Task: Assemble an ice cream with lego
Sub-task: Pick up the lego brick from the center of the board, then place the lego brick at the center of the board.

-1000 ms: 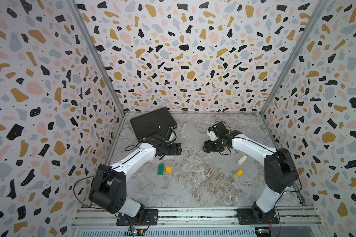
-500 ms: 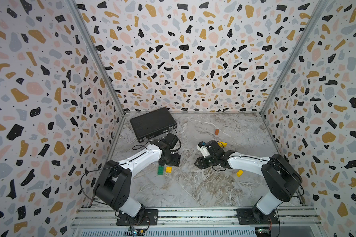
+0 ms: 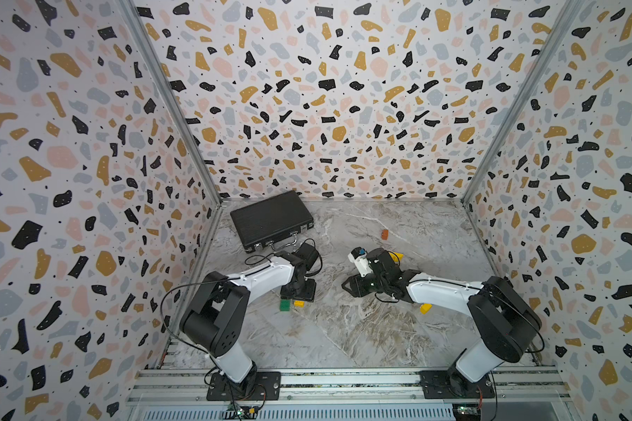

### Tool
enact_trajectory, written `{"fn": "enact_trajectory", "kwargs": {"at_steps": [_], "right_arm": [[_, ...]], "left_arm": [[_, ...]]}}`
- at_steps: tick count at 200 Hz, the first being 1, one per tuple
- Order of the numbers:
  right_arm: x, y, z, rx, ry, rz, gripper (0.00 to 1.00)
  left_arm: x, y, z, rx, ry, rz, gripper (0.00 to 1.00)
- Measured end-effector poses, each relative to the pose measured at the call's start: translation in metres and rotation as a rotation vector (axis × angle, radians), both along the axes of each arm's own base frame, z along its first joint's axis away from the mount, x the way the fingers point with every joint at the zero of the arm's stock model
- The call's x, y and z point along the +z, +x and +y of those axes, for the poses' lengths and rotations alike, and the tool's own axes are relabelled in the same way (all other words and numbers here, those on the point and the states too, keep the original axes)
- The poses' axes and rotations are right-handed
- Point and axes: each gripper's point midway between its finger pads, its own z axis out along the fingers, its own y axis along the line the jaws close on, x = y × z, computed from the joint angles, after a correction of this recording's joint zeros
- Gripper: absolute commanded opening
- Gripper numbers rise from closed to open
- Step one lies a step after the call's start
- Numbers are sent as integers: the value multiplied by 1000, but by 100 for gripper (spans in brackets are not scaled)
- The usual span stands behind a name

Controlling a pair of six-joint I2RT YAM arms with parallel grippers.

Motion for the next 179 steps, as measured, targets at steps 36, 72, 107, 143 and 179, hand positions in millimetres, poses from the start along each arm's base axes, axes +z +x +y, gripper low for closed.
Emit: {"fn": "enact_trajectory", "kwargs": {"at_steps": [36,72,107,143,179], "right_arm": [[1,1,0,-2,4,-3,48],[5,4,-2,-24,-1,-19,44],[12,13,-18,-99,-9,-50,39],[16,32,-70,-305,-20,-61,46],[17,47,-128,-557,-62,-76,59]], "left_arm": [[-8,-3,1,4,10,21,50],[-8,-6,-5,-17,1,22,31],[0,-12,-39,-114,-53,20,17],[15,-5,-95,-296,-132,0,13],[13,-15,-131,-487,-147,6,31]]}}
